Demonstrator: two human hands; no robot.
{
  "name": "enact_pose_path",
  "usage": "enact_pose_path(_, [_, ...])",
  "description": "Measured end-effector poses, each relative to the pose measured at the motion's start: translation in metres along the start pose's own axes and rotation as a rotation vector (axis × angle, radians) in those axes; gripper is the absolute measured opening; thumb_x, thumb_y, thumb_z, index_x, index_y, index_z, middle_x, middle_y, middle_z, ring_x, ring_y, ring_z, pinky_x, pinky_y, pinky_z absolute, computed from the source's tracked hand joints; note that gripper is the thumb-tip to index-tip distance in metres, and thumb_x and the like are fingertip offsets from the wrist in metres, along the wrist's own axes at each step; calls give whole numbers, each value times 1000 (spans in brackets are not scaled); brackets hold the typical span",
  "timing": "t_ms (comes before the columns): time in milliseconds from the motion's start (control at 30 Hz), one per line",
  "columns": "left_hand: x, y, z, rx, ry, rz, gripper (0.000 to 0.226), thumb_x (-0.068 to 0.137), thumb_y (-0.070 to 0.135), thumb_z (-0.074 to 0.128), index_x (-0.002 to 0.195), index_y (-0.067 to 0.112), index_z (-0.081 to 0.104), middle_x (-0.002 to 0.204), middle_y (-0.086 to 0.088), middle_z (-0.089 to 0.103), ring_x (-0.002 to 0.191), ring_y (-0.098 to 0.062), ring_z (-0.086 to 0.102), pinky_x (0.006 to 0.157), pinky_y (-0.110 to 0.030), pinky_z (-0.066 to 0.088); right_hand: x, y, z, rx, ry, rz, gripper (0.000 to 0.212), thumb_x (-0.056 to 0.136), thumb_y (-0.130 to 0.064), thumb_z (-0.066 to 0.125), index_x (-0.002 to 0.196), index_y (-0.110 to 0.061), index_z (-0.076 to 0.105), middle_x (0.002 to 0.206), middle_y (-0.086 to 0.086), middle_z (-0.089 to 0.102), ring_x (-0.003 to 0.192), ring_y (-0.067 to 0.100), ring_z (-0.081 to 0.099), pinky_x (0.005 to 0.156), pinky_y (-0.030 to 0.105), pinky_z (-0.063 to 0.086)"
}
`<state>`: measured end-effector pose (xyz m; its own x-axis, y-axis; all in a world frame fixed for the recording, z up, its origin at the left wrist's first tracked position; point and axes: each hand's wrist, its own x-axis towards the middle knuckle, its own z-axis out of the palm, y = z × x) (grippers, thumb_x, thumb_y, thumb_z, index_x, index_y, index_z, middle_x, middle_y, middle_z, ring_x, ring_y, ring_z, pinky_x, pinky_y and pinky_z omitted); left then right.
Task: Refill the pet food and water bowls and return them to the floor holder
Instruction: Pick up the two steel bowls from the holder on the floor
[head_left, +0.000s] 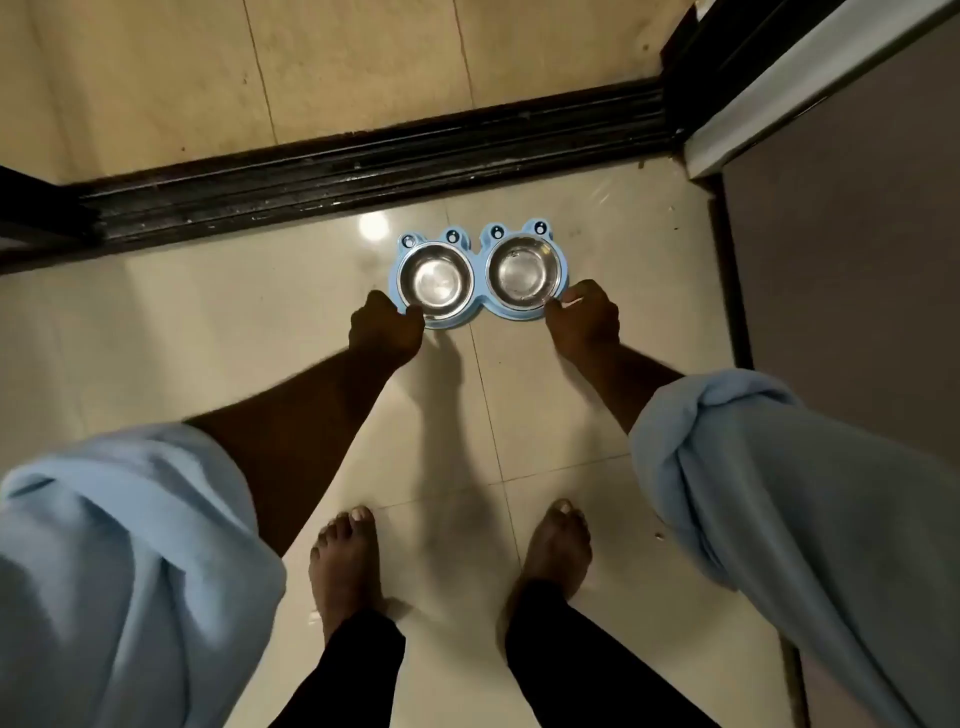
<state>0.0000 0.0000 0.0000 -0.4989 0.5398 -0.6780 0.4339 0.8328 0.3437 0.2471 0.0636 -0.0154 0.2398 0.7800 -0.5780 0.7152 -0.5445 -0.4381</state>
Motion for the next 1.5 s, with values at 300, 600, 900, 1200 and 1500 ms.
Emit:
enact_pose_path(300, [40,0,19,128,130,-57,66,85,58,73,122,6,61,127,-17,66,119,-39,64,84,-37,47,24,7,13,13,113,43,45,81,-56,81,99,-21,58,92,-4,60,84,21,57,76,29,42])
enact_pose_path(600, [35,3,3,126,107,-41,44,79,47,65,102,9,69,106,-13,73,100,-37,70,75,-33,50,18,-9,14,33,141,79,37,86,-37,79,111,-15,62,111,6,73,103,30,70,78,28,43])
enact_pose_path(900, [12,18,-19,15,75,-63,23,80,27,61,92,10,70,94,-13,77,89,-35,76,85,-41,63,1,-17,6,58,85,45,25,94,-20,66,117,-11,63,118,15,72,110,37,67,81,26,40])
enact_pose_path(1200, [-49,44,-84,-36,62,-64,20,79,20,60,90,6,70,95,-19,76,88,-38,76,86,-46,64,-57,-49,-49,141,52,62,14,92,-16,63,106,-17,60,96,6,70,99,39,70,83,33,54])
enact_pose_path(1500, [-143,122,-182,-98,96,-18,29,81,36,61,88,11,75,92,-14,78,92,-30,76,88,-42,63,-145,-114,-144,209,68,47,16,93,-12,64,108,-10,62,105,19,74,98,41,69,88,44,59])
